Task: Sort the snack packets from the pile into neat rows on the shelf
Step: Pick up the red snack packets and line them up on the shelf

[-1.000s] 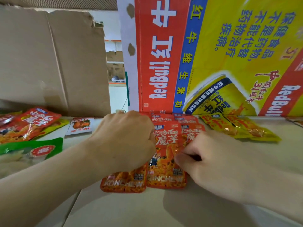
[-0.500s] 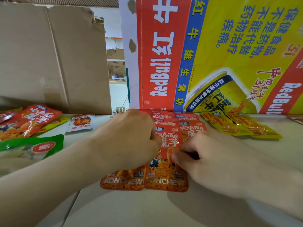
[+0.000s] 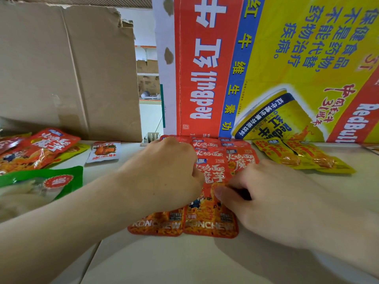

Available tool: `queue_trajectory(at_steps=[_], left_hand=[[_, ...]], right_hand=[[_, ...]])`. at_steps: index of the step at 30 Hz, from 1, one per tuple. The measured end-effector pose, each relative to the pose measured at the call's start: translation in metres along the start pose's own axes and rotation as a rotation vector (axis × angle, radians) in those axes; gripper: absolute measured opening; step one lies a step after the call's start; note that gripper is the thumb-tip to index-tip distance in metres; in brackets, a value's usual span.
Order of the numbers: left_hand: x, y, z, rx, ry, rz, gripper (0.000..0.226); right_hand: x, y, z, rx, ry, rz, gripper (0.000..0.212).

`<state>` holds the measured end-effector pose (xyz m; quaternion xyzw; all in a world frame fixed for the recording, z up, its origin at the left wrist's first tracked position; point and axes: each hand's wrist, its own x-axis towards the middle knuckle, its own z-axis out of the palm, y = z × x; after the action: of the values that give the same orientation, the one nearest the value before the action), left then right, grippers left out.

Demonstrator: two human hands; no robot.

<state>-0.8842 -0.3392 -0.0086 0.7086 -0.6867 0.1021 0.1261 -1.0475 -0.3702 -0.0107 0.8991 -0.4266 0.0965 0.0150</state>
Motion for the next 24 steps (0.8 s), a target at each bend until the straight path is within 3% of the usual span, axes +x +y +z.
queue_trajectory(at_steps=[9,17,24], left_hand=[[0.001,-0.005,-0.001,0.027,-0.031,0.052,0.039],[-0.002,-0.003,-0.013,-0.004,0.163,0.065,0.035],[-0.003,-0.003,-0.019,-0.055,0.216,0.044,0.023]], right_hand=[[0.000,0.001,0.001,-0.015,0.044,-0.025,0.056],[0.001,0.006,-0.006,0.089,0.282,-0.034,0.062],[0.011,0.017,-0.005,0.183,0.479,-0.114,0.039]])
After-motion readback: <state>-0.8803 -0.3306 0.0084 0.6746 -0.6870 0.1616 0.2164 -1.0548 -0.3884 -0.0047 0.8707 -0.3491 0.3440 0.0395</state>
